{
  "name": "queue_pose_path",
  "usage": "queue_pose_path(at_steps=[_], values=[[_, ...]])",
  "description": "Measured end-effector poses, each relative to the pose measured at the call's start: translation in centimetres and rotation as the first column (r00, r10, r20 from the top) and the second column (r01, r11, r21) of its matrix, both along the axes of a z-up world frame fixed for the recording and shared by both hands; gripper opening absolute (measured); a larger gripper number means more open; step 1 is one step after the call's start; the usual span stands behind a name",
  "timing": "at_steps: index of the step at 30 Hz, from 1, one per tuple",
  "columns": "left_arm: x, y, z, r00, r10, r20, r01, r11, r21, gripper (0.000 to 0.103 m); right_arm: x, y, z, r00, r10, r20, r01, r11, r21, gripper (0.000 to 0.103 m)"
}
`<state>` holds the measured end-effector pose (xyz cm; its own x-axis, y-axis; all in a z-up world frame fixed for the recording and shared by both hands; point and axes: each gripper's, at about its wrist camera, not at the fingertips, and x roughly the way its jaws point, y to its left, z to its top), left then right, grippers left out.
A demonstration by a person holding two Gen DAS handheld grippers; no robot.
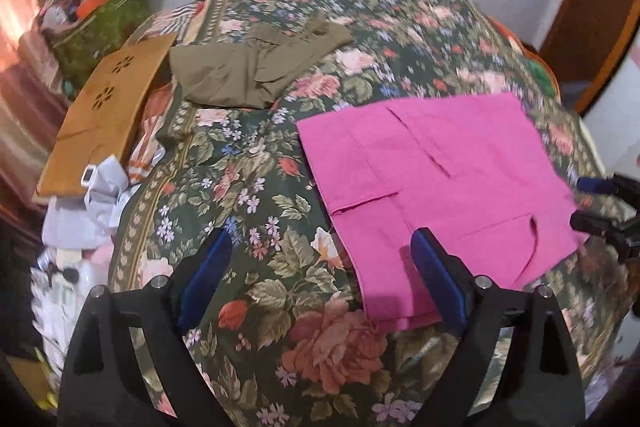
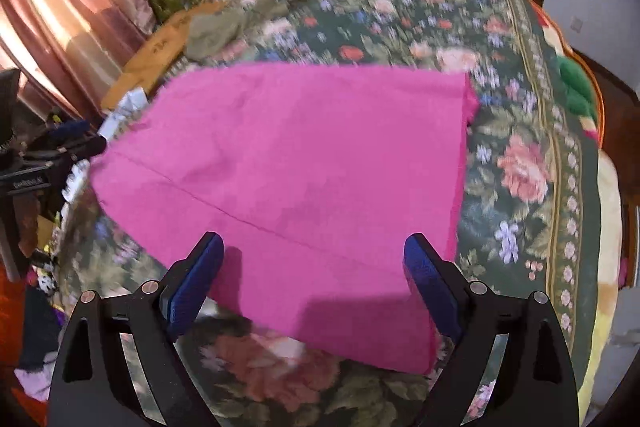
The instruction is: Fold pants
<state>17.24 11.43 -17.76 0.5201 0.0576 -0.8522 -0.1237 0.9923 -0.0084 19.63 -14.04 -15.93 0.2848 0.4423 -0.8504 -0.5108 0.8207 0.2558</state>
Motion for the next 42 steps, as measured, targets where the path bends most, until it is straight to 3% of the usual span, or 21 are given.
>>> queue_pose_path(at_steps=[3,7,13,23,28,33,36,39,40,42], values=[[-0.7,0.5,0.4,0.996,0.078,0.03,-0.077,0.996,-0.044,0.092,-0.4,1.1,1.6,0.998,-0.002,0.059,-0.001,0.999,0.054,0.09],[-1.7,-0.1,-0.1,0.994,0.105,0.014,-0.103,0.988,-0.117,0.092,-0.8,3.0,1.9,0.994,0.003,0.108,-0.011,0.997,0.071,0.09],[-2.9,-2.4,-1.5,0.998,0.062,-0.017,-0.064,0.988,-0.141,0.092,-1.2,4.9,-0.9,0.993,0.065,0.098,-0.061,0.997,-0.036,0.09],[-3.1,-4.0,-2.5,0.998,0.02,-0.063,-0.039,0.948,-0.317,0.092,-1.9,4.0,-1.5,0.994,0.057,0.096,-0.058,0.998,0.002,0.09],[-2.3,-3.5,-2.6,0.997,0.021,-0.073,-0.051,0.895,-0.443,0.095,-2.1,3.9,-1.7,0.995,0.051,0.088,-0.052,0.998,0.019,0.09],[-0.8,-2.4,-2.7,0.997,0.024,-0.079,-0.067,0.794,-0.604,0.093,-2.2,3.9,-1.7,0.996,0.046,0.081,-0.048,0.998,0.03,0.09],[0.3,-2.4,-2.6,0.996,0.035,-0.086,-0.081,0.783,-0.617,0.076,-2.2,3.9,-1.7,0.996,0.045,0.083,-0.048,0.998,0.03,0.09],[1.0,-2.4,-2.6,0.993,0.067,-0.1,-0.113,0.805,-0.583,0.048,-2.3,3.8,-1.7,0.996,0.041,0.08,-0.044,0.998,0.034,0.09],[1.1,-2.2,-2.7,0.991,0.086,-0.105,-0.13,0.824,-0.551,0.033,-2.3,3.8,-1.7,0.996,0.04,0.079,-0.043,0.998,0.035,0.09],[1.2,-2.0,-2.9,0.989,0.106,-0.105,-0.145,0.837,-0.528,0.027,-2.4,3.7,-1.6,0.996,0.038,0.079,-0.041,0.998,0.038,0.09]])
